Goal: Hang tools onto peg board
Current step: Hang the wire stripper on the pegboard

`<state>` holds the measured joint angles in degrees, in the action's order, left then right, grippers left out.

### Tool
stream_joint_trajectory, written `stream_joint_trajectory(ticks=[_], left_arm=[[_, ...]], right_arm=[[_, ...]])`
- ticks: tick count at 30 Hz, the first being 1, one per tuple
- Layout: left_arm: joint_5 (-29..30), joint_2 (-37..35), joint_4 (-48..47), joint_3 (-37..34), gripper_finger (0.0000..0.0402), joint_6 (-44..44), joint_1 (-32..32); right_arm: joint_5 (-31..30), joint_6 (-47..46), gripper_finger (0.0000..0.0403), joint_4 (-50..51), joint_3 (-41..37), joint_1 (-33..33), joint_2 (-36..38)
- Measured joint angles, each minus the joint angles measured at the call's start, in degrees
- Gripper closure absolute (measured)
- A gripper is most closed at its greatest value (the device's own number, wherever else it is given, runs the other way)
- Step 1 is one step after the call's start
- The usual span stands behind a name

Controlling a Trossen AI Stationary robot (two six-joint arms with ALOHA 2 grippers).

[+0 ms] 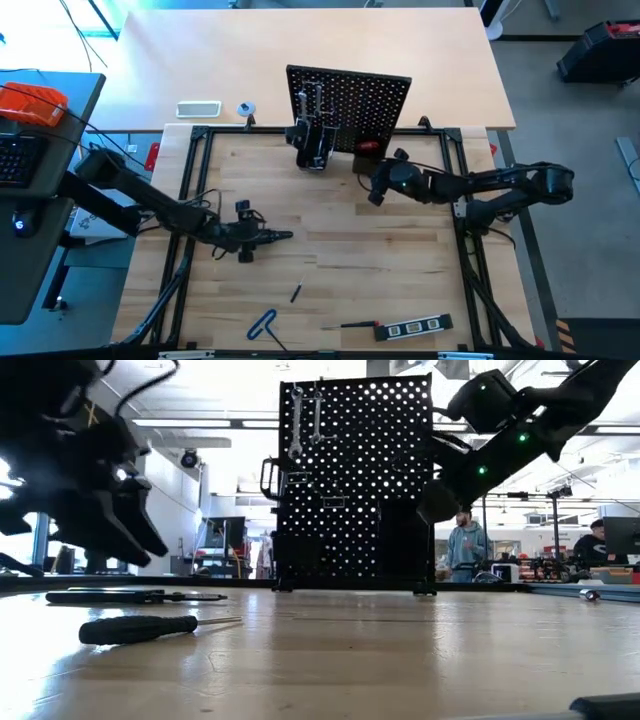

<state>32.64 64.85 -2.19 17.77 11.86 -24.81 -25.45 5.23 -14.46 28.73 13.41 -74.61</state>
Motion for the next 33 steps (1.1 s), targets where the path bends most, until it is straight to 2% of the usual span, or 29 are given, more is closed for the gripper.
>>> stream_joint_trajectory(ticks=[8, 12, 16, 20, 24, 33], left_arm=[[-2.4, -10.6, -4.0, -3.8, 0.0182, 3.5, -1.5], [-4.7, -11.4, -8.4, -4.1, 0.0178, 7.1, -1.5], [-8.7, -11.4, -8.1, -4.1, 0.0167, 7.6, -1.5], [-12.4, -11.4, -8.4, -4.1, 0.0161, 8.1, -1.5], [-13.5, -11.3, -9.9, -4.1, 0.0167, 8.5, -1.5], [-15.3, -7.3, -10.4, -4.1, 0.0210, 8.1, -1.4]], right_arm=[[-0.3, 0.2, 0.0242, 0.2, 0.0, 3.5, 0.0], [0.3, 0.2, 0.0242, 0.7, 0.0, 5.3, 0.0], [3.1, -0.3, 0.0242, 0.2, 0.0, 5.7, 0.0], [4.4, -1.7, 0.0242, -0.3, 0.0, 3.7, 0.0], [4.5, -2.2, 0.0242, -0.2, 0.0, 0.5, 0.0], [4.0, -5.2, 0.0242, -0.2, 0.0, -5.5, 0.0]])
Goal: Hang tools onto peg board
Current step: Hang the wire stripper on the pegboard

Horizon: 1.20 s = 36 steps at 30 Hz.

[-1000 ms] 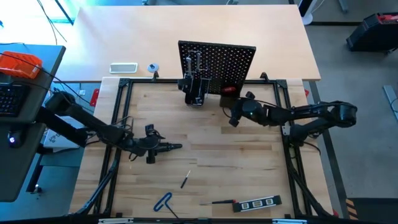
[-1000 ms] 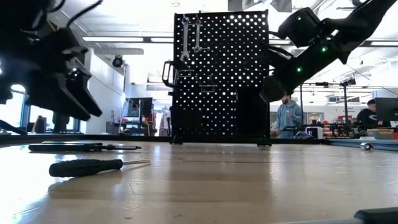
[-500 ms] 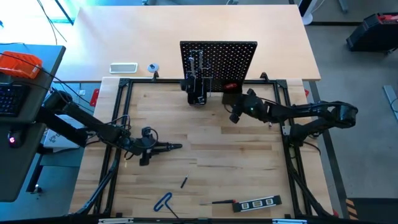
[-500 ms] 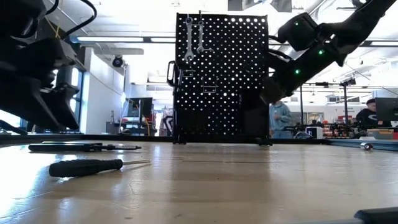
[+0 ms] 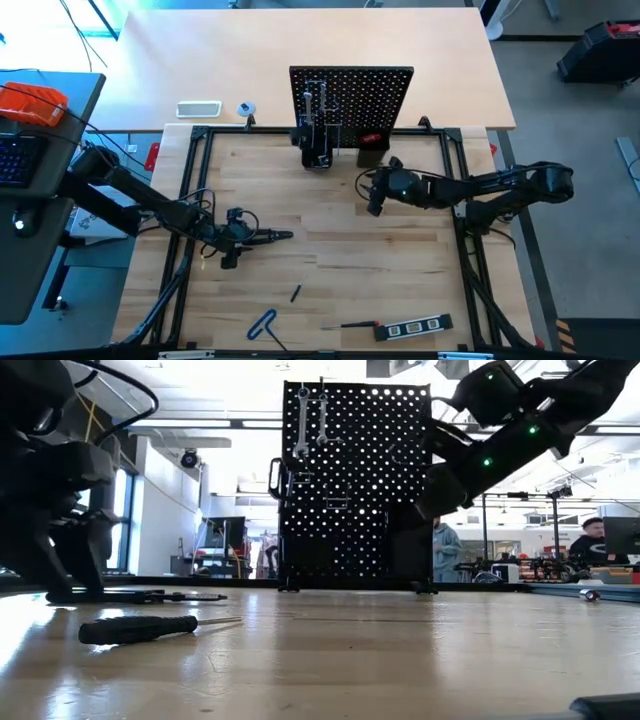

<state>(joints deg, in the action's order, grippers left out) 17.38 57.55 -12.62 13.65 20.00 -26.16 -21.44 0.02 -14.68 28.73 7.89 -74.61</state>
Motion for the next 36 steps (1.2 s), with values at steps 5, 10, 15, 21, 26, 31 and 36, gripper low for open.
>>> stream_joint_trajectory(ticks=[5, 10, 15, 21, 26, 31, 36], left_arm=[[-2.3, 4.4, 2.4, 0.2, 0.0235, -0.1, 1.7], [-4.2, 9.4, 5.1, 0.5, 0.0290, -0.2, 4.8], [-6.1, 11.1, 10.8, 0.2, 0.0349, -4.0, 6.3], [-6.6, 10.8, 15.8, 1.8, 0.0349, -8.8, 7.9], [-4.6, 10.6, 19.7, 5.8, 0.0349, -15.7, 8.7], [-11.7, 10.3, 31.1, 7.3, 0.0349, -22.1, 11.1], [-27.8, 10.3, 42.6, 7.2, 0.0349, -24.2, 15.5]], right_arm=[[-0.5, -1.4, 0.0242, -0.3, 0.0, -3.1, 0.0], [-1.8, -2.3, 0.0242, -1.3, 0.0, -6.5, 0.0], [-3.8, -2.6, 0.0242, -2.4, 0.0, -10.3, 0.0], [-6.1, -4.7, 0.0242, -1.8, 0.0, -14.3, 0.0], [-6.1, -7.7, 0.0242, -1.3, 0.0, -18.0, 0.0], [-6.8, -8.1, 0.0242, -1.5, 0.0, -22.6, 0.1], [-8.2, -5.7, 0.0242, -5.9, 0.0, -27.3, 1.2]])
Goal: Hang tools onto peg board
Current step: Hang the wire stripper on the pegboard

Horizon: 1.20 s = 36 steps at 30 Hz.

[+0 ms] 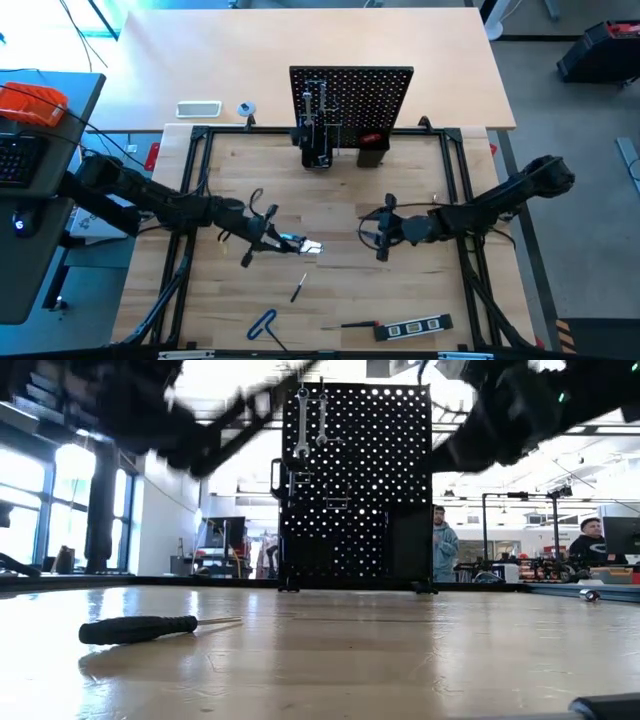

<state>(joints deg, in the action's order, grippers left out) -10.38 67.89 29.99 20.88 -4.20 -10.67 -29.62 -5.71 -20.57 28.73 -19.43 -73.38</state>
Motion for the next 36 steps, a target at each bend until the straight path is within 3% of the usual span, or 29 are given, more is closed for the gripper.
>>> stream_joint_trajectory(ticks=[4, 10, 18, 26, 36], left_arm=[[-11.2, 0.5, 7.7, 0.1, 0.0349, 0.7, 3.8], [-21.3, 2.3, 17.4, 0.1, 0.0349, 4.6, 8.4], [-31.1, 12.2, 27.3, 4.4, 0.0350, 10.4, 10.1], [-39.8, 21.5, 30.4, 13.3, 0.0350, 12.6, 10.1], [-41.7, 26.9, 30.3, 18.0, 0.0350, 12.7, 11.1]], right_arm=[[1.4, 6.5, 0.0242, -10.2, 0.0, -3.1, 0.7], [7.5, 17.2, 0.0242, -23.5, 0.8, -4.6, 0.7], [16.4, 27.4, 0.0242, -19.4, 10.1, -2.7, -0.5], [25.7, 28.2, 0.0242, -8.9, 17.6, 0.6, -3.5], [30.9, 28.1, 0.0242, -10.6, 19.4, 0.7, -5.5]])
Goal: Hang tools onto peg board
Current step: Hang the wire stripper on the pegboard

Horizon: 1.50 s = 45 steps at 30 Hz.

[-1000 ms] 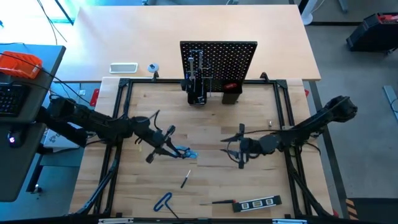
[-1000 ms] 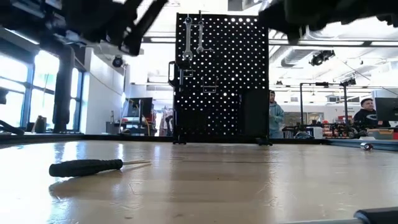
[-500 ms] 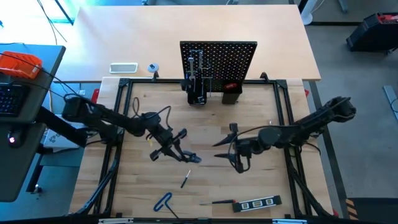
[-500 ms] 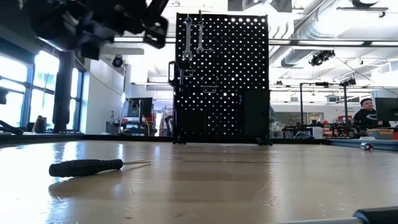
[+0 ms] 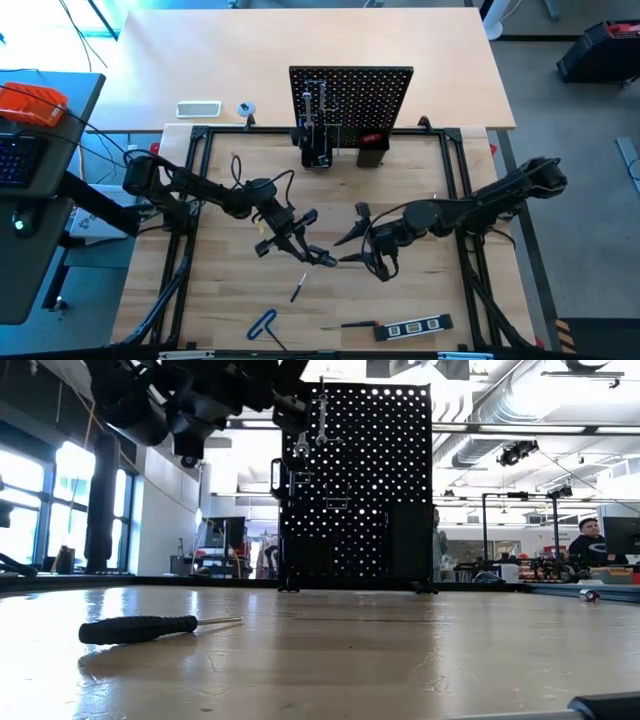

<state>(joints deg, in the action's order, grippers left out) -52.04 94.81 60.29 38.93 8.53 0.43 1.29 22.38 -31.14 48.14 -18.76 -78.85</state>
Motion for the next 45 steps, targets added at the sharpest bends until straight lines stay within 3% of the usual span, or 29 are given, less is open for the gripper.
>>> stream_joint_trajectory(ticks=[8, 22, 27, 35, 38, 45], left_arm=[[0.0, 1.3, 0.2, 1.8, 0.0350, -0.2, 0.1], [2.9, 1.6, -0.4, 1.7, 0.0350, 0.4, 0.9], [3.9, 1.6, -0.3, 1.7, 0.0350, 0.3, 1.1], [5.0, 1.6, -0.7, 1.6, 0.0356, 0.4, 1.0], [6.1, 1.5, 0.1, 1.7, 0.0393, 0.2, 1.1], [6.1, 1.5, 0.0, 1.7, 0.0399, 1.1, 2.3]], right_arm=[[3.2, -0.9, 0.0242, -3.0, 0.0, 0.0, -2.2], [3.3, -1.4, 0.0245, -4.0, 0.0, 0.1, -2.4], [3.0, -1.4, 0.0283, -3.9, -0.1, 0.4, -2.4], [3.3, -0.1, 0.0386, -3.4, -0.1, 0.9, -2.4], [3.6, -0.4, 0.0394, -2.1, -0.2, 0.9, -2.4], [3.0, -1.0, 0.0398, -1.6, -0.2, 1.1, -2.4]])
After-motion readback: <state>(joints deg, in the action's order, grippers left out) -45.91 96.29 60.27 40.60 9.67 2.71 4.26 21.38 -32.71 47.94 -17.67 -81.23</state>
